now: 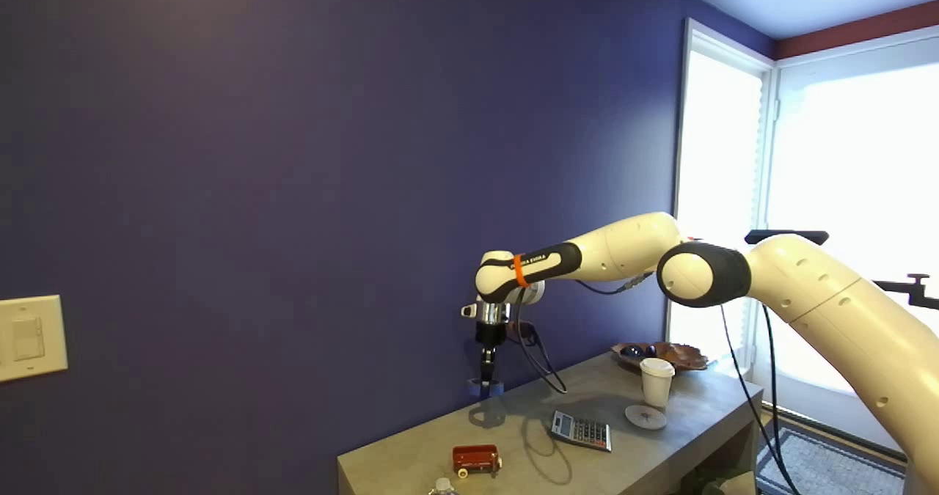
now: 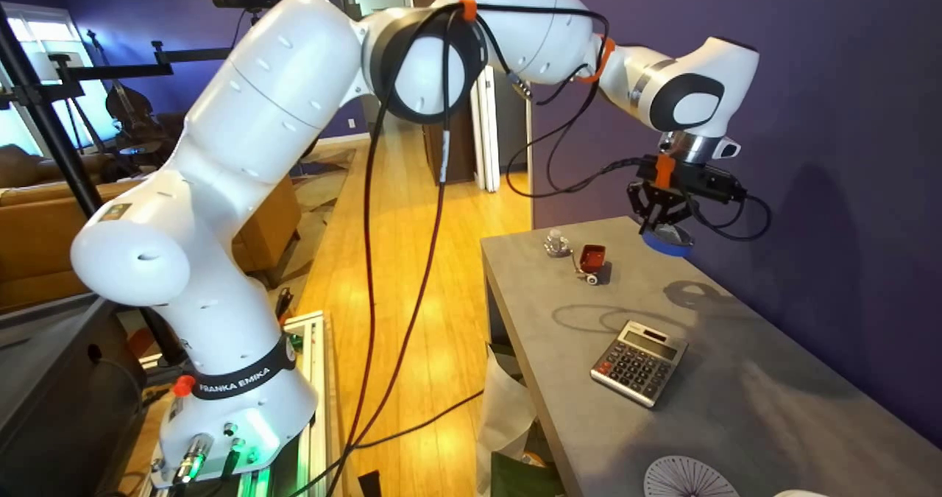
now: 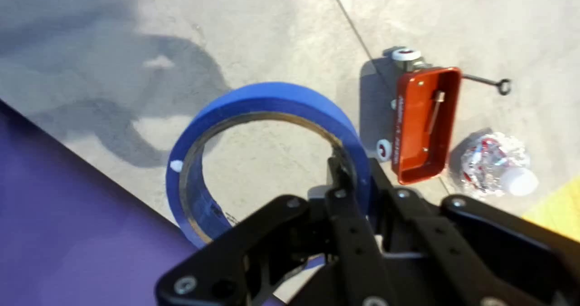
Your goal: Put the blue masking tape in the toy cart in an upright position
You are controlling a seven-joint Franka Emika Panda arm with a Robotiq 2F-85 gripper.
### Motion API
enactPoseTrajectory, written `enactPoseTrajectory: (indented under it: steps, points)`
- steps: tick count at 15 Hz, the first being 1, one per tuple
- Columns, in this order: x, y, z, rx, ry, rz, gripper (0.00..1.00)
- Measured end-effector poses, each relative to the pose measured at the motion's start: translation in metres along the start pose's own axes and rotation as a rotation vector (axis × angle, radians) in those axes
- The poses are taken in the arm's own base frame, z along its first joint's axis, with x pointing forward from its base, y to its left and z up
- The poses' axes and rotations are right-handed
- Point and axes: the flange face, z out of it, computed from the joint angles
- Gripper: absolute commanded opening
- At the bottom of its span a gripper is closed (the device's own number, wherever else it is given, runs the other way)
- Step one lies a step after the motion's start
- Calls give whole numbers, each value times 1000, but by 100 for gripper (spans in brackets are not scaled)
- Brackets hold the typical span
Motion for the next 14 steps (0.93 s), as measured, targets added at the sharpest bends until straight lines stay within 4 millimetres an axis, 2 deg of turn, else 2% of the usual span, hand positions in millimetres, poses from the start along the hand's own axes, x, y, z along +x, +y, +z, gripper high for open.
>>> enactPoseTrajectory:
  steps: [4,7,11,14]
  points:
    - [-43,-7,-37,154,86,111,3]
    - [-80,-11,-55,264,176,207,3]
    - [-127,-24,-63,422,297,317,3]
    - [-160,-47,-54,578,361,367,3]
